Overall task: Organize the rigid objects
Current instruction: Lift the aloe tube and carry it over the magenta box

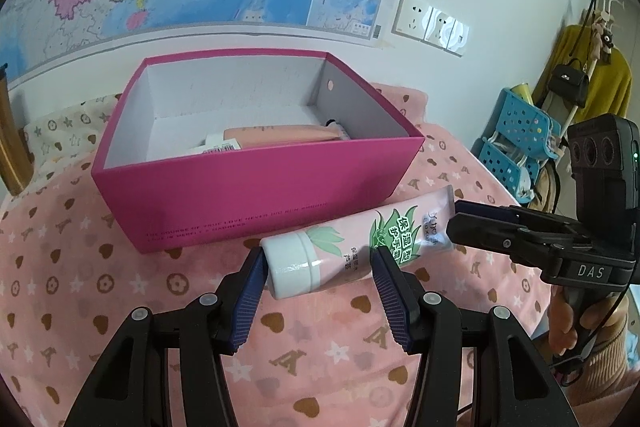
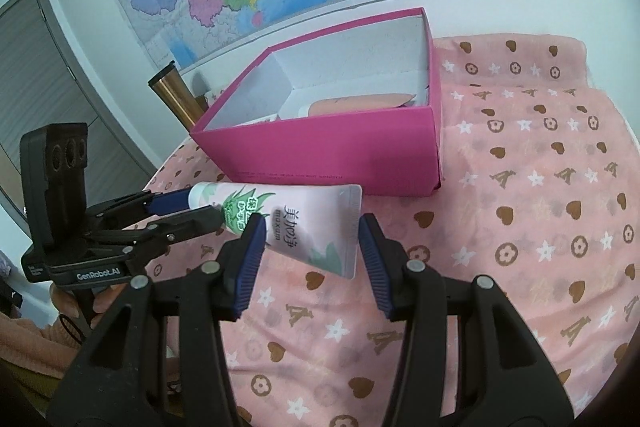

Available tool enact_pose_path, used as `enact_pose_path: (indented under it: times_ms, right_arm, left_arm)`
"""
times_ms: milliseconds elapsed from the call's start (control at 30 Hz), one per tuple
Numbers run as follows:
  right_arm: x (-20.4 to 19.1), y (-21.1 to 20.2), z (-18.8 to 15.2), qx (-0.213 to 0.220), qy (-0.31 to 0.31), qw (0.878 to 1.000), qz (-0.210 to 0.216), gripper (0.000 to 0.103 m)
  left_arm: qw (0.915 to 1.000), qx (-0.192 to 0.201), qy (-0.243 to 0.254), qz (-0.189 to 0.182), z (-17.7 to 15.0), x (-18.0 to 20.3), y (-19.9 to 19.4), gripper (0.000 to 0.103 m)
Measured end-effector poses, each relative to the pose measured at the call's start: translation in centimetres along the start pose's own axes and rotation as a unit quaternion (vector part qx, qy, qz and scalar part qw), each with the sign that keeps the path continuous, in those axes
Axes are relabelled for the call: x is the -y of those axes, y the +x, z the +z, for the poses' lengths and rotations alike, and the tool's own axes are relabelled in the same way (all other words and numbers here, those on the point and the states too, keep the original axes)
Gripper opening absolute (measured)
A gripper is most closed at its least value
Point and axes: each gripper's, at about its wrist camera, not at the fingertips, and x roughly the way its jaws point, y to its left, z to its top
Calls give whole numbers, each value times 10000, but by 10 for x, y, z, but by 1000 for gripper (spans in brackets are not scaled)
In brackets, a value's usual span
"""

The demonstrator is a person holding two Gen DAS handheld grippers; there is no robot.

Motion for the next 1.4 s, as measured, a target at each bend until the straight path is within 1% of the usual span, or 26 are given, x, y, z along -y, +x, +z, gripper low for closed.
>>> enact_pose_path:
  times_ms: [1133,1400]
  right_arm:
    - [6,-7,26,263,-85,9996,-74,52]
    - [7,-7,32,297,-128,9995,-63,52]
  left_arm:
    - [9995,245,184,54,26,5,3,54]
    - [9993,300,194,66,32,6,4,56]
